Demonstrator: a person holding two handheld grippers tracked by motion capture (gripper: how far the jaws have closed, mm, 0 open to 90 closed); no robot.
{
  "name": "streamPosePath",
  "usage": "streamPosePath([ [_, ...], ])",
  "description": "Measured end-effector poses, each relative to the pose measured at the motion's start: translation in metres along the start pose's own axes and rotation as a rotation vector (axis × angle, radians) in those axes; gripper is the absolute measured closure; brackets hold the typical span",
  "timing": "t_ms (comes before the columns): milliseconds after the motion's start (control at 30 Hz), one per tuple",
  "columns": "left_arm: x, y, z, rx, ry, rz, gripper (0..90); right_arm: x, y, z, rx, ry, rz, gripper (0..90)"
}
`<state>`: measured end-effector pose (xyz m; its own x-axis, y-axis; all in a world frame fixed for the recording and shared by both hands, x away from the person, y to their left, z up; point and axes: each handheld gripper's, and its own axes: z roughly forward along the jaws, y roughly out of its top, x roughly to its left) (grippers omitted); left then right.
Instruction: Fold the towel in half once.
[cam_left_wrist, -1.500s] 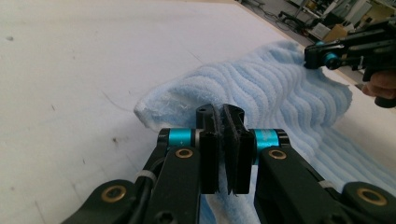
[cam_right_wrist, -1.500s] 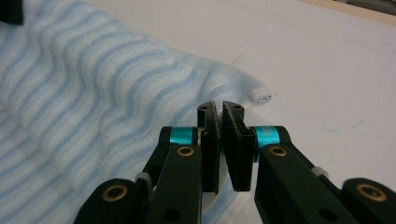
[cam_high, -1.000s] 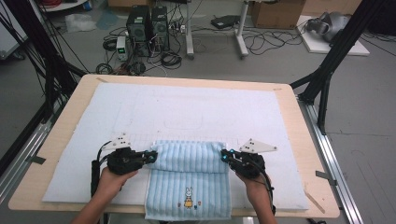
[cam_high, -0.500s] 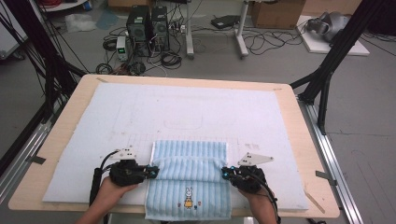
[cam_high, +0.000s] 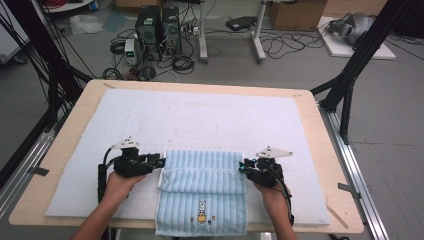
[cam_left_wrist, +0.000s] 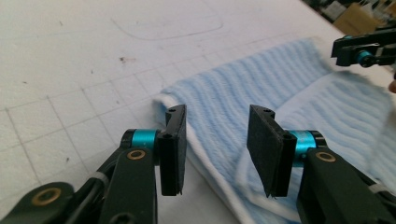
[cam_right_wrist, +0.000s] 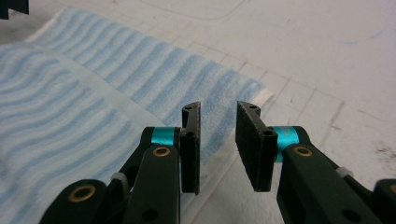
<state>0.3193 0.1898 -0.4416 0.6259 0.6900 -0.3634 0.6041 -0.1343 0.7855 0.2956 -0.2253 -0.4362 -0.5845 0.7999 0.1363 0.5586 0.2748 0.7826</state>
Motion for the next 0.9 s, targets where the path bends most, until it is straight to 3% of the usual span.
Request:
streamPosePath([
  [67, 0.001, 0.0, 0.009, 0.025, 0.012, -0.001, 59.1, 0.0, -0.001, 0.008, 0.027, -0.005, -0.006, 67.1],
  [167, -0.003, -0.002, 0.02, 0.069, 0.043, 0.055, 62.9, 0.0, -0.001, 0.015, 0.055, -0.007, -0.015, 69.2],
  [200, -0.005, -0.002, 0.02, 0.07, 0.058, 0.075, 68.3, 0.0, -0.001, 0.015, 0.055, -0.01, -0.022, 74.5],
  [233, -0.005, -0.002, 0.02, 0.075, 0.052, 0.083, 79.8, 0.0, -0.001, 0.015, 0.061, -0.001, -0.026, 80.2],
  [333, -0.007, 0.0, 0.02, 0.067, 0.058, 0.099, 86.3, 0.0, 0.0, 0.015, 0.069, 0.01, -0.044, 86.4],
  [400, -0.007, 0.002, 0.019, 0.028, 0.064, 0.091, 86.4, 0.0, 0.002, 0.015, 0.059, -0.004, -0.077, 86.6],
  [600, -0.003, 0.011, 0.017, -0.012, 0.065, 0.073, 85.9, -0.003, 0.011, 0.015, 0.016, -0.036, -0.075, 86.6],
  [900, 0.008, 0.019, 0.034, -0.002, 0.104, 0.041, 84.8, -0.01, 0.021, 0.032, 0.015, -0.121, -0.074, 86.5],
])
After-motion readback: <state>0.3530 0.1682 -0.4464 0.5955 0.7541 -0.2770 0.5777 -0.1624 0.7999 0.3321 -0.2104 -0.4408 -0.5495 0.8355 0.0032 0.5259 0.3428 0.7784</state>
